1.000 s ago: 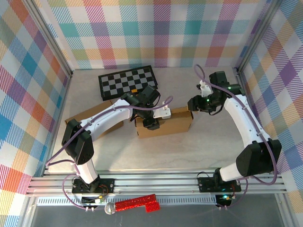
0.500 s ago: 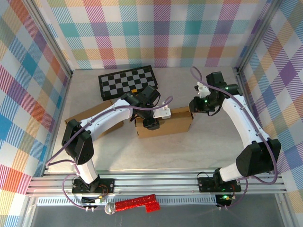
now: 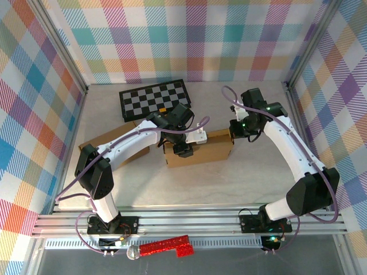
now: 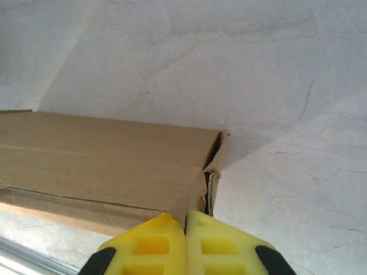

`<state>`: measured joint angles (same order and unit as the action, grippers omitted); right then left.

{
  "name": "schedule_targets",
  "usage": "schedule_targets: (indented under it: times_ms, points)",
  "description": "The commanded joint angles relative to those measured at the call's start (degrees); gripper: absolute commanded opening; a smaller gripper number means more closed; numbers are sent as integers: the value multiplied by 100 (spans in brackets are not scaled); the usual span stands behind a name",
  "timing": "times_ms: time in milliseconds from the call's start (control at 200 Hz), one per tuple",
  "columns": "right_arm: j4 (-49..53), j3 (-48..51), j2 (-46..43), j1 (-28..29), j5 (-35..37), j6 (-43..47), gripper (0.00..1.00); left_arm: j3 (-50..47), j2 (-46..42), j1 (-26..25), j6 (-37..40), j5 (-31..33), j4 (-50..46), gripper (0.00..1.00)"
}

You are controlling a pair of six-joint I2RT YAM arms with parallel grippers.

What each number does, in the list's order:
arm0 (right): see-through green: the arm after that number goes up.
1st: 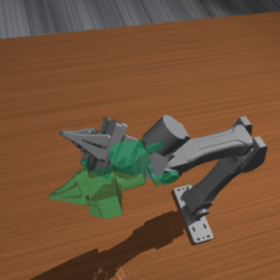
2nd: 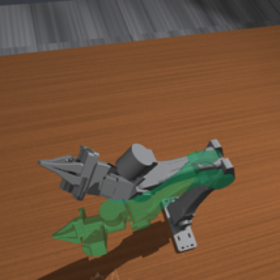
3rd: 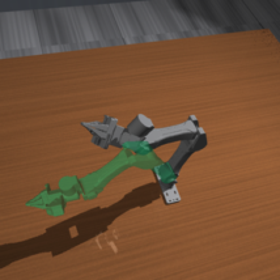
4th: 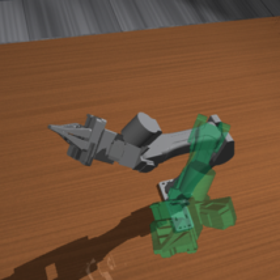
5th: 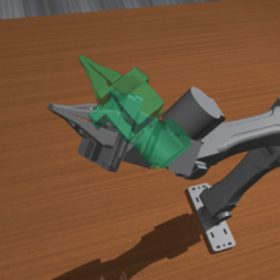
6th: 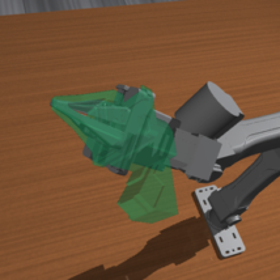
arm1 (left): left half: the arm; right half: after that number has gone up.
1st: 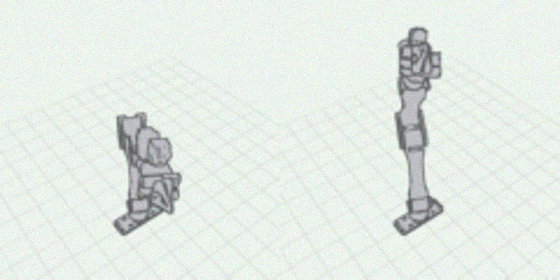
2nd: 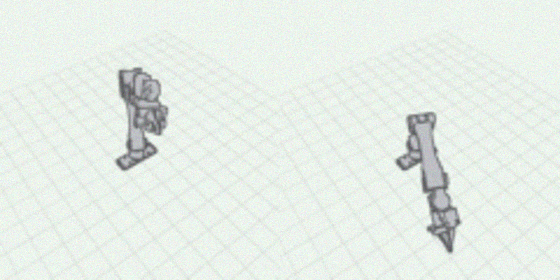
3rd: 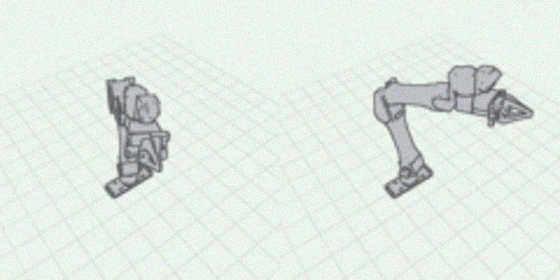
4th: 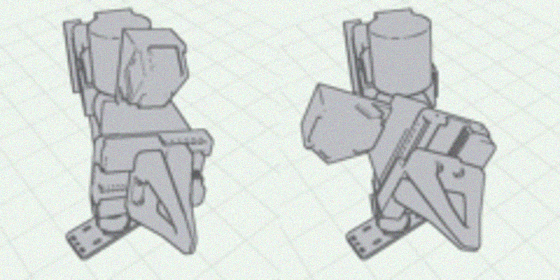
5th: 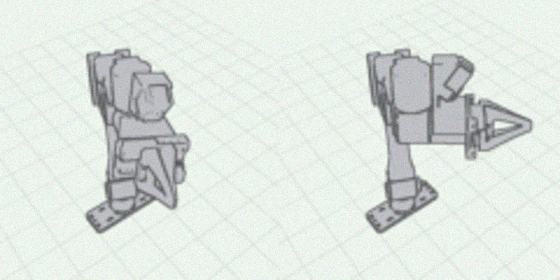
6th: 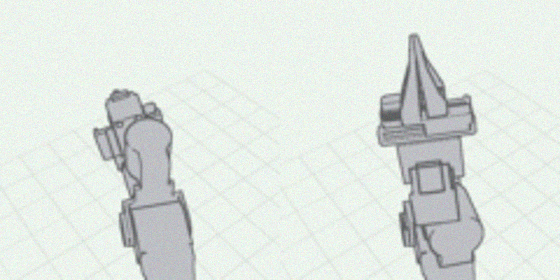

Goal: Fold the paper box

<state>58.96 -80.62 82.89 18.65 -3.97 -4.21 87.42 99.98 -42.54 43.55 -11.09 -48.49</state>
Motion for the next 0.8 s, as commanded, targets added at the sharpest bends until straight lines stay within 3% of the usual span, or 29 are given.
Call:
schedule_targets:
  times_ms: [0, 220, 535, 795]
  points:
    - [65, 218, -111, 93, 462, 27, 0, 48, -86, 39, 77, -174, -121, 50]
    - [-531, 1007, -593, 195, 627, -9, 0, 66, -119, 180, -212, -401, -20, 51]
    - [-865, 1425, -879, 357, 945, -290, 0, -503, -691, 308, -1235, -281, 910, 75]
    - [-895, 1468, -836, 564, 1036, -441, 0, -912, -1083, 345, -2042, -42, 1422, 78]
